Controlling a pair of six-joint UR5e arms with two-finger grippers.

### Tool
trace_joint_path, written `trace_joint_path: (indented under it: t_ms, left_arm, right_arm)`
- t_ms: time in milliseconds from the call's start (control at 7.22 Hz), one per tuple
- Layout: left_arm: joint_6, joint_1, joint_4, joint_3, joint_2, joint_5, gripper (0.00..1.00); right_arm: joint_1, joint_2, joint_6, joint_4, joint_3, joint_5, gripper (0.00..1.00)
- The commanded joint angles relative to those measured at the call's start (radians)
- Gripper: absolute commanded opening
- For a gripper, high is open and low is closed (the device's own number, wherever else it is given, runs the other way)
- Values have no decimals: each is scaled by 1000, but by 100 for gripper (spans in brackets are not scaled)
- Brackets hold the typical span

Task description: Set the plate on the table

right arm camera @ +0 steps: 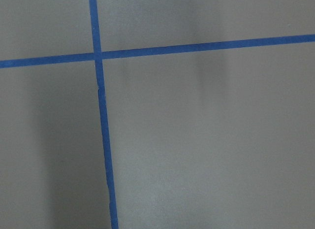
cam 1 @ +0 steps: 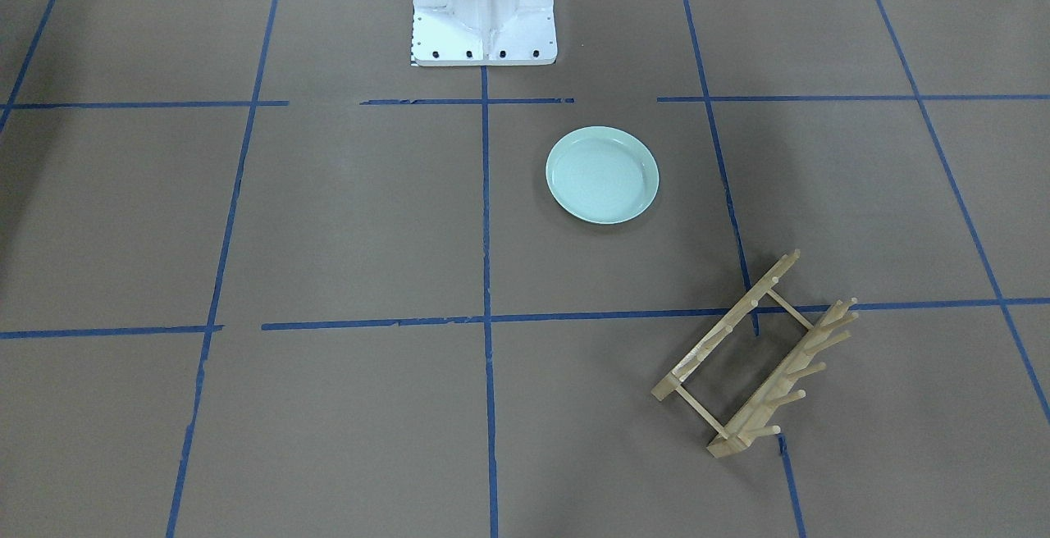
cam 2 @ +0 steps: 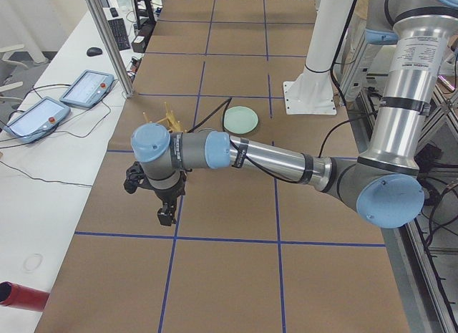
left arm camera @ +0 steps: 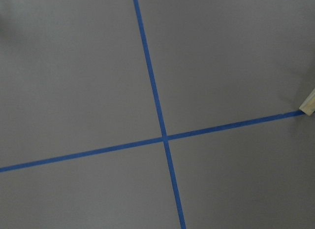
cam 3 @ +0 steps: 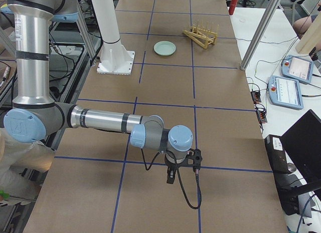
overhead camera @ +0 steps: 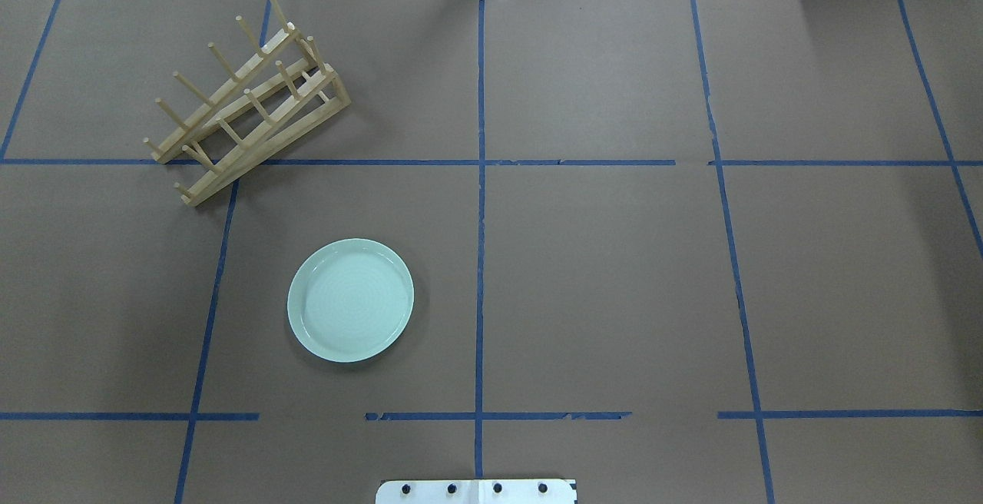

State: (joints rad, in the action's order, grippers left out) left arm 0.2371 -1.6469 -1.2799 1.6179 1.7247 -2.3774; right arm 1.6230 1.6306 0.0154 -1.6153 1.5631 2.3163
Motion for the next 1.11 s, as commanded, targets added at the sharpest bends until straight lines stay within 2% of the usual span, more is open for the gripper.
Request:
trace_joint_path:
  t_ms: [0, 554, 831, 969]
  left_arm:
    - [-13, -2, 1, -6, -31, -11, 100]
    - [-13, -1, -2, 22, -45, -14, 100]
    - [-13, 2, -103, 7, -42, -6, 100]
    - [-13, 2, -105, 1, -39, -2, 100]
  right_arm:
    - [0, 0, 0, 0, 0, 0, 100]
    - [0, 0, 0, 0, 0, 0, 100]
    - [0, 0, 0, 0, 0, 0, 100]
    - [0, 0, 0, 0, 0, 0, 100]
